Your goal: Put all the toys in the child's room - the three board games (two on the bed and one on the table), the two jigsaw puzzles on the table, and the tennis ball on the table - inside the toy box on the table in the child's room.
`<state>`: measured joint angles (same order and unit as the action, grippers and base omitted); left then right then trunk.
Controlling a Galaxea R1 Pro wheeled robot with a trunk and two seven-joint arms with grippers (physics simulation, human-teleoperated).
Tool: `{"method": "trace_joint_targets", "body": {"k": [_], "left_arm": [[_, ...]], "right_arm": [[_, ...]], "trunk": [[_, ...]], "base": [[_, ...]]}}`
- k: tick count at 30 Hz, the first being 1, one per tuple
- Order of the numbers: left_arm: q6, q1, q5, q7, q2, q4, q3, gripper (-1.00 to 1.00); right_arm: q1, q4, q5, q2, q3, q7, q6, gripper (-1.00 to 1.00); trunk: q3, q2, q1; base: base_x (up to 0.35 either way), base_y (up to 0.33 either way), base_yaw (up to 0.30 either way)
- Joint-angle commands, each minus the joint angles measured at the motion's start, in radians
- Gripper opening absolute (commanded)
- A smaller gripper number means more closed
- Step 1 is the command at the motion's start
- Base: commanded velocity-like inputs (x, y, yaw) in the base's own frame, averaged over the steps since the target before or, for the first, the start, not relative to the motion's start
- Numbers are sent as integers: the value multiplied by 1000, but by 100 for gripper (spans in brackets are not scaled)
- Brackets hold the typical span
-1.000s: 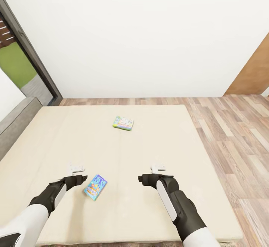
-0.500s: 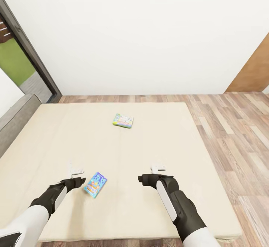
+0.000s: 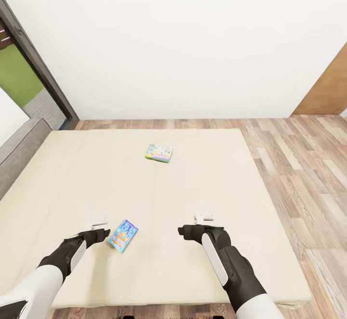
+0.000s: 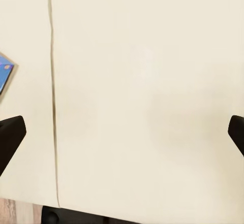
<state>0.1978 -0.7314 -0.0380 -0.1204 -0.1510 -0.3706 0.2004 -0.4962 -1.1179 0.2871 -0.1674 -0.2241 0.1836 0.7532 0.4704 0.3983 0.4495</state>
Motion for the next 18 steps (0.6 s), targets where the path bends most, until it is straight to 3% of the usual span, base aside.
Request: {"method": "trace_joint_targets", "body": {"k": [1, 5, 8, 14, 18], "left_arm": [[8, 0, -4, -11, 1, -3, 8, 100], [11, 0, -1, -31, 1, -5, 8, 100], [13, 0, 0, -83, 0, -5, 8, 100], [74, -2, 2, -324, -10, -12, 11, 100], [119, -3, 0, -422, -13, -53, 13, 100]], "right_arm": [[-1, -1, 11, 0, -1, 10, 3, 100], [-1, -2, 11, 0, -1, 10, 3, 100], [-1, -2, 11, 0, -1, 10, 3, 100], [-1, -2, 9, 0, -1, 10, 4, 100], [-1, -2, 9, 0, -2, 10, 4, 100]], "trunk": [[3, 2, 0], [10, 2, 0], [14, 2, 0], [24, 2, 0], [30, 2, 0]], "base": [[0, 0, 0], [0, 0, 0], [0, 0, 0], [0, 0, 0], [0, 0, 0]]}}
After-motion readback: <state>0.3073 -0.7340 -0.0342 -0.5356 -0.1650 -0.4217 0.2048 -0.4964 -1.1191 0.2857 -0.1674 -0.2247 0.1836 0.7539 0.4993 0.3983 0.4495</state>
